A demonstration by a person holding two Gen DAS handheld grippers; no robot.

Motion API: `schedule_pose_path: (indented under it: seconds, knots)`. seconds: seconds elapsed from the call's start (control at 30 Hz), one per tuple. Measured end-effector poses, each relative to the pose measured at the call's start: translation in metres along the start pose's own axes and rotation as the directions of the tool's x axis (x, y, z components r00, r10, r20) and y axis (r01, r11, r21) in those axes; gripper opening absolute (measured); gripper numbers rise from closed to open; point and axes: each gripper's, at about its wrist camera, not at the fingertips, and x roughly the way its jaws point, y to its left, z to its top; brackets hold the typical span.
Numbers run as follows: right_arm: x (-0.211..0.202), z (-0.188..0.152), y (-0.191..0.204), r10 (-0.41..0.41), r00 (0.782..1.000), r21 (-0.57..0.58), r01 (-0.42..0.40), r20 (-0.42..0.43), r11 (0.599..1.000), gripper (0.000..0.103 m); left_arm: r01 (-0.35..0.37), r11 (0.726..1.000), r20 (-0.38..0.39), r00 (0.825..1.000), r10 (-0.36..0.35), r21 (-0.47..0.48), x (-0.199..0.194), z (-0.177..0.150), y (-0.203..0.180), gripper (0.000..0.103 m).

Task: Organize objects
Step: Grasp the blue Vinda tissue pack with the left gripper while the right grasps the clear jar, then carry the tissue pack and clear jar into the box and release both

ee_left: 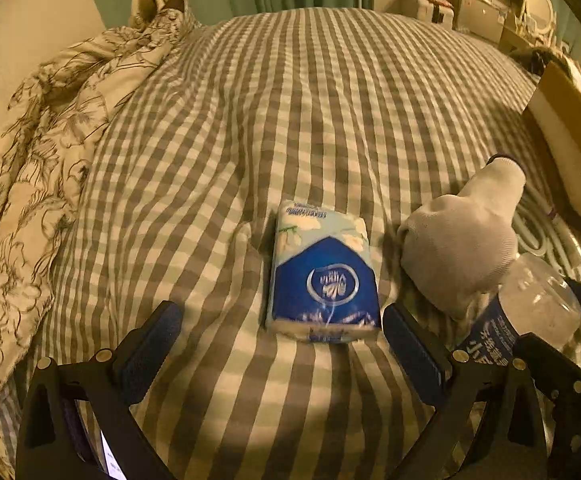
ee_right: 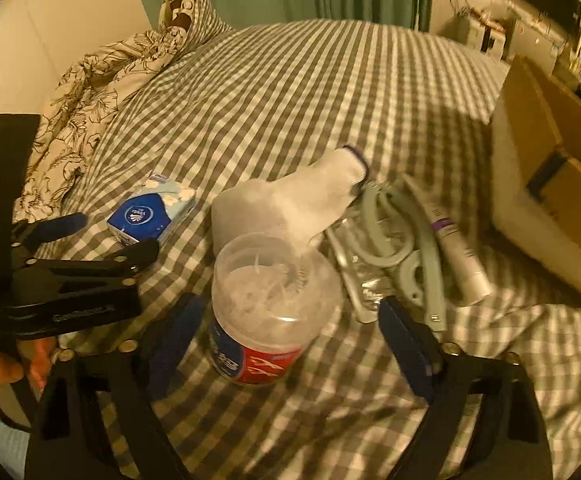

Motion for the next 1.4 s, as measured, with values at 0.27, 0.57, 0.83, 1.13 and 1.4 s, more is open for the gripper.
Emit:
schedule_pose_path:
  seconds: [0.27, 0.57, 0.83, 1.13, 1.4]
  knots:
    - [0.006, -0.001, 0.003, 0.035, 0.999, -0.002, -0.035, -0.017, 0.999, 0.067, 0.024, 0.994, -0.036, 0.999, -0.020, 0.107, 0.028, 0.017, -0.021, 0.102]
    - [-0.010, -0.008, 0.006, -0.017, 1.000, -0.031, 0.017, 0.022, 0.999, 0.067, 0.106, 0.994, 0.035, 0.994, -0.107, 0.023, 0.000, 0.008, 0.001, 0.052]
    - [-0.052, -0.013, 0.011, -0.072, 0.991, -0.055, 0.078, 0.114, 0.995, 0.066, 0.109, 0.994, 0.172, 0.979, -0.108, 0.005, -0.076, -0.012, 0.008, 0.050]
    - [-0.121, -0.014, 0.013, -0.129, 0.959, -0.051, 0.146, 0.251, 0.988, 0.066, 0.100, 0.992, 0.335, 0.935, -0.119, 0.075, -0.166, -0.010, -0.022, 0.050]
    - [-0.208, -0.013, -0.031, -0.219, 0.889, 0.048, 0.219, 0.402, 0.975, 0.066, 0.112, 0.976, 0.433, 0.882, -0.185, 0.187, -0.224, 0.007, -0.084, 0.050]
